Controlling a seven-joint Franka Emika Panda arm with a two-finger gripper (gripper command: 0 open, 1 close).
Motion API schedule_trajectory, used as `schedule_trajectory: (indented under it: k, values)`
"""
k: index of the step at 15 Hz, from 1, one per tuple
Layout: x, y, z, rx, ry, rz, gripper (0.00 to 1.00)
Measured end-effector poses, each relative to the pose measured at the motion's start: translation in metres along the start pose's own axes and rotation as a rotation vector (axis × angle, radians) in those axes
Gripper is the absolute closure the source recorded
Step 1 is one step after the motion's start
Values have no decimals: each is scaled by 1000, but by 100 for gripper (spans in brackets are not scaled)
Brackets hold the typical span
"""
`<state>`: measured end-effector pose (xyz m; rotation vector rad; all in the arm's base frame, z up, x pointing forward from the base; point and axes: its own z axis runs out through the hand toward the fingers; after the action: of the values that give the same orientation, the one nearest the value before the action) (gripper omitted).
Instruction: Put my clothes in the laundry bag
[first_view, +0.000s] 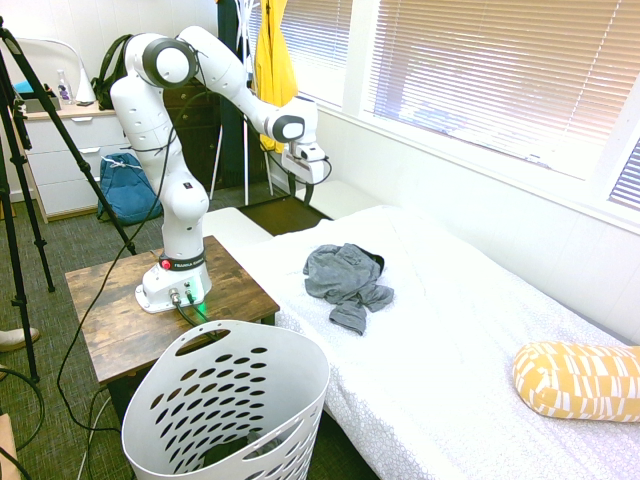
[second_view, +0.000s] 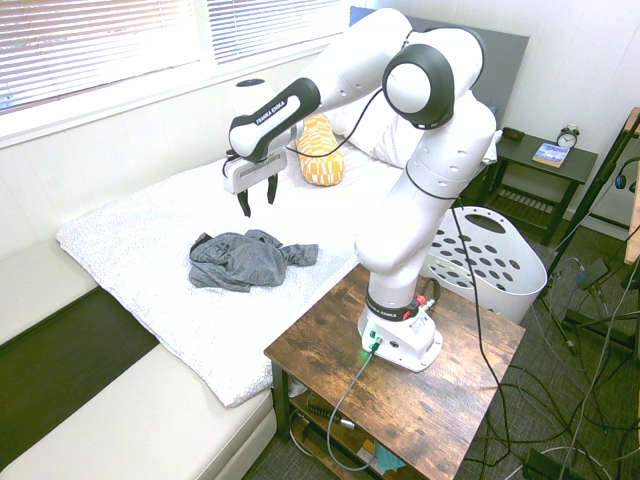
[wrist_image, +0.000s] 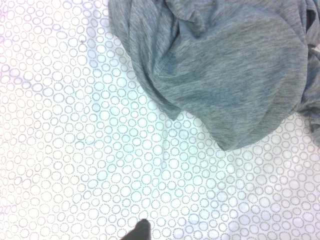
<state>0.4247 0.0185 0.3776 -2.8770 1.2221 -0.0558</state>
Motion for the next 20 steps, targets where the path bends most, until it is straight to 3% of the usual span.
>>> schedule_trajectory:
  k: [8, 16, 20]
  values:
    - [35, -33, 18, 0, 62, -29, 0]
    - [122, -121, 163, -56, 65, -83, 0]
    - [138, -157, 243, -82, 60, -127, 0]
